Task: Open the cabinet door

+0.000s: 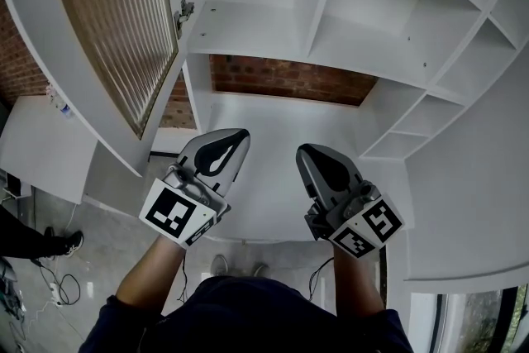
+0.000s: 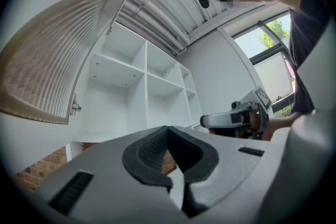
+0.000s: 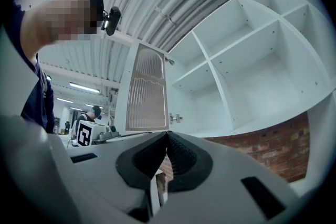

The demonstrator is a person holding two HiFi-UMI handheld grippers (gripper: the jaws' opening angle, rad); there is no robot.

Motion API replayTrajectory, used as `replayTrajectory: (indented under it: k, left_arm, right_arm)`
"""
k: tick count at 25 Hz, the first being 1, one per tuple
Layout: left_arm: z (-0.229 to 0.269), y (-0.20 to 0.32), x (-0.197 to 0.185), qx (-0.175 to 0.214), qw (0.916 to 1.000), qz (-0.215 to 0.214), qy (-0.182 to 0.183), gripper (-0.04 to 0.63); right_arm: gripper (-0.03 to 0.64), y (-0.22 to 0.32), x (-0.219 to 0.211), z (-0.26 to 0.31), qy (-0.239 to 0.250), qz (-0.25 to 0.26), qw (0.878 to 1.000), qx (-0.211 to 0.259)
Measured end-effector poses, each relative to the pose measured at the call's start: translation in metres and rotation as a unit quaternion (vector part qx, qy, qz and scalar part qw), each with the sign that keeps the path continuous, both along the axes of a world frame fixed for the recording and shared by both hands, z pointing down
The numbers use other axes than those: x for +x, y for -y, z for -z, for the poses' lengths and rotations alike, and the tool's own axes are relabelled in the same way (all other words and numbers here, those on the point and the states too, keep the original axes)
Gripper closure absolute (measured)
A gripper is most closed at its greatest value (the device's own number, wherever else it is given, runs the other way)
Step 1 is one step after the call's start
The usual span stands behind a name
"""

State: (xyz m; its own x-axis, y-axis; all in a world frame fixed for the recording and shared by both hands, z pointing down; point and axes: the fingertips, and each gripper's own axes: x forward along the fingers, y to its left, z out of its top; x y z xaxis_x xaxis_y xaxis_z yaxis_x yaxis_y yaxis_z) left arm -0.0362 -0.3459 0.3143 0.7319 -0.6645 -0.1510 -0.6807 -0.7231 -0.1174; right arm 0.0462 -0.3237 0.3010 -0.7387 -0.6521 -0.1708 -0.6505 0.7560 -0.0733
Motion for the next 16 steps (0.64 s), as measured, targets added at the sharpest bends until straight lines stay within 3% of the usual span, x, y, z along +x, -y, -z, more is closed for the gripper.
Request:
replayTrajectory:
  k: [16]
  left_arm:
    - [0.0004,0.0084,0.0046,0.005,1.0,-0.007,0.003,0.588]
  right_arm:
    - [0.591,0.0056,0.0021,0.0005,0.0,-0.004,1.0,0.004]
